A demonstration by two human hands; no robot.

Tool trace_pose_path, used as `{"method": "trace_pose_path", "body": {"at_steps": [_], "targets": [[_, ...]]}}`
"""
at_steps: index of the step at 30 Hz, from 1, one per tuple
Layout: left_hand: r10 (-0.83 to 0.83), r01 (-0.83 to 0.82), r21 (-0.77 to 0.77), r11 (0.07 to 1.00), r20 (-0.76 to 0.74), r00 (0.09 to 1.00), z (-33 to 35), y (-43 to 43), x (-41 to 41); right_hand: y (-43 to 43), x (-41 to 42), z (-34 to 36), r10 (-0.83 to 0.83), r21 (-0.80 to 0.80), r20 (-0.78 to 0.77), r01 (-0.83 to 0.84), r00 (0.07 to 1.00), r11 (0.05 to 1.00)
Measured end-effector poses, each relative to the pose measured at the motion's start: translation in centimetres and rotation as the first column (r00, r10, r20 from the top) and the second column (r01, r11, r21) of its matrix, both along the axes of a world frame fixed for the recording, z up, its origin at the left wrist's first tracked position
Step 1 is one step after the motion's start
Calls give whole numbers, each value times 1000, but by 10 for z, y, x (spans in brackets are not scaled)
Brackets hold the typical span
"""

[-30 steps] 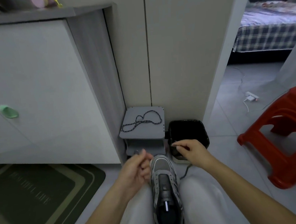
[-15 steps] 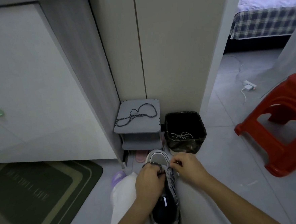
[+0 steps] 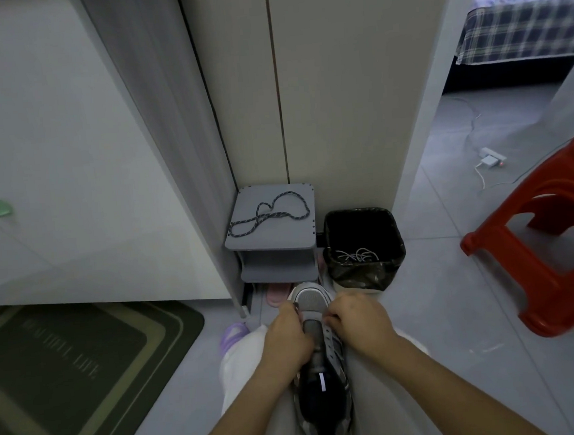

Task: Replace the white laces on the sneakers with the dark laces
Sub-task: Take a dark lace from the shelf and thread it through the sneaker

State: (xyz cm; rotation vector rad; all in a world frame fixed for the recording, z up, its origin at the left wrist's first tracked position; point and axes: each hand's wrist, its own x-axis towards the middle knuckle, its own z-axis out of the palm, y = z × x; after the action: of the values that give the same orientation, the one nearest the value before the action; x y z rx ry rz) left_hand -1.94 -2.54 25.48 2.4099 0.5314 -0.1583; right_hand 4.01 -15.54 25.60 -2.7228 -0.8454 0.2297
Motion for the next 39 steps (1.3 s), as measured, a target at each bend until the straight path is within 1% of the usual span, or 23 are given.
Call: {"method": "trace_pose_path", "body": {"at_steps": [3, 5, 8, 10, 13, 15, 18, 20, 23, 26, 28, 32, 35, 37, 39], "targets": [[22, -29, -144, 989, -48, 999, -5, 9, 3, 5, -12, -1, -56, 3, -81, 56, 995, 998], [8, -22, -201, 979, -68, 998, -5, 12, 2, 8, -16, 3, -95, 10, -147, 98, 984, 995], [-18, 9, -276, 961, -29, 999, 0, 12, -2, 9, -16, 16, -115, 5, -176, 118, 978, 993], [-11, 8, -346, 938, -7, 1000, 8, 12, -6, 6, -16, 26, -115, 49, -187, 126, 976, 991], [12, -3, -453, 891, 17, 1000, 21, 14, -17, 4, -26, 44, -122, 133, -199, 150, 972, 980], [0, 19, -507, 862, 37, 999, 28, 13, -27, 4, -39, 54, -116, 202, -225, 163, 967, 966], [-24, 58, -581, 812, 66, 998, 34, 11, -44, 2, -57, 68, -93, 221, -208, 139, 974, 965], [3, 42, -645, 763, 67, 998, 34, 12, -55, -6, -62, 69, -86, 264, -228, 147, 970, 953], [41, 35, -731, 682, 87, 995, 36, 12, -70, -20, -66, 68, -61, 260, -258, 130, 964, 957], [48, 42, -774, 632, 93, 995, 40, 12, -78, -26, -66, 68, -56, 242, -265, 123, 962, 962], [46, 30, -770, 637, 77, 996, 40, 9, -81, -26, -65, 67, -31, 205, -236, 80, 971, 975], [41, 14, -725, 688, 59, 997, 32, 5, -82, -27, -66, 54, 16, 124, -218, 11, 976, 992], [51, -1, -669, 743, 56, 997, 31, 5, -80, -28, -65, 44, 27, 109, -230, -2, 973, 994], [14, 57, -534, 844, 129, 992, 30, 3, -79, -29, -63, 42, 35, 123, -221, -7, 975, 992], [-50, 121, -323, 939, 218, 975, 30, -2, -80, -28, -62, 42, 29, 135, -207, -1, 978, 991]]}}
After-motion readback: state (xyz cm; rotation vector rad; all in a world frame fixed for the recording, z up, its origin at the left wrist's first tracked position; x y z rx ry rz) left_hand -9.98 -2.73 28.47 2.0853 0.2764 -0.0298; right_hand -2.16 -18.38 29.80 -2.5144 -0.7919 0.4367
